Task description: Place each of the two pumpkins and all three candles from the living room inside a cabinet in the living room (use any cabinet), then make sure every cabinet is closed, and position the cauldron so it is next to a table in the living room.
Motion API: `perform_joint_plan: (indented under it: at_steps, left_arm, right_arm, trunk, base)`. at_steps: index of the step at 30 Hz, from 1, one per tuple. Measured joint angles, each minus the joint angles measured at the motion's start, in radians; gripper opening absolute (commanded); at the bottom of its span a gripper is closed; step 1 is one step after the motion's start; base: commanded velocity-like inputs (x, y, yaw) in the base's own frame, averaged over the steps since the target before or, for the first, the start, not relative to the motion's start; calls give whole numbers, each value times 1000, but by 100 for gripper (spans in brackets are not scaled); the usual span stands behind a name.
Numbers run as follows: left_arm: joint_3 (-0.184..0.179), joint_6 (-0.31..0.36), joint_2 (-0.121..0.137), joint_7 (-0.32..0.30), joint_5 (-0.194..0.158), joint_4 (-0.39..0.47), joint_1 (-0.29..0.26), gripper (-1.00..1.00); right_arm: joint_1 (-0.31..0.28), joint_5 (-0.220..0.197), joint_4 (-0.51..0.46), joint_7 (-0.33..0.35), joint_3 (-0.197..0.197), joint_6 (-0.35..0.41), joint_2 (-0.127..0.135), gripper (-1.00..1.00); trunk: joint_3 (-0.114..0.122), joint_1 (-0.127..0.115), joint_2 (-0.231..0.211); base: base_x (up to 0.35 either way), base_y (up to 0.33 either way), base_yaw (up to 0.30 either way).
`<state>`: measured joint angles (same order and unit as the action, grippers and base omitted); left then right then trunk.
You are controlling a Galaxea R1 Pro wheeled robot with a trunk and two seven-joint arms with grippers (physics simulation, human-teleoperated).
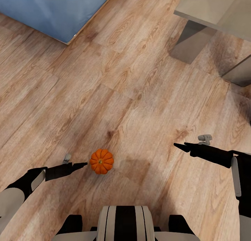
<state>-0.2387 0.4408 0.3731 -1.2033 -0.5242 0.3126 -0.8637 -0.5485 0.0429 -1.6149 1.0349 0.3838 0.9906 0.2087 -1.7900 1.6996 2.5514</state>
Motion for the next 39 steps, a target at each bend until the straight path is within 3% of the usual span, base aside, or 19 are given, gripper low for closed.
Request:
perform_joint_plan:
  at_steps: [5, 15, 39]
  left_arm:
    - [-6, -35, 0, -7, 0, -2, -1, 100]
    - [-53, -50, -1, -9, 4, -3, -4, 100]
    - [-56, -68, 0, -1, 4, -11, -4, 100]
  right_arm:
    - [0, 0, 0, 0, 0, 0, 0, 100]
    - [0, 0, 0, 0, -1, 0, 0, 100]
    - [0, 0, 0, 1, 2, 0, 0, 100]
  trunk:
    - [0, 0, 0]
    - [0, 0, 0]
    - [0, 0, 0]
  base:
    - [0, 0, 0]
    - [0, 0, 0]
    - [0, 0, -49]
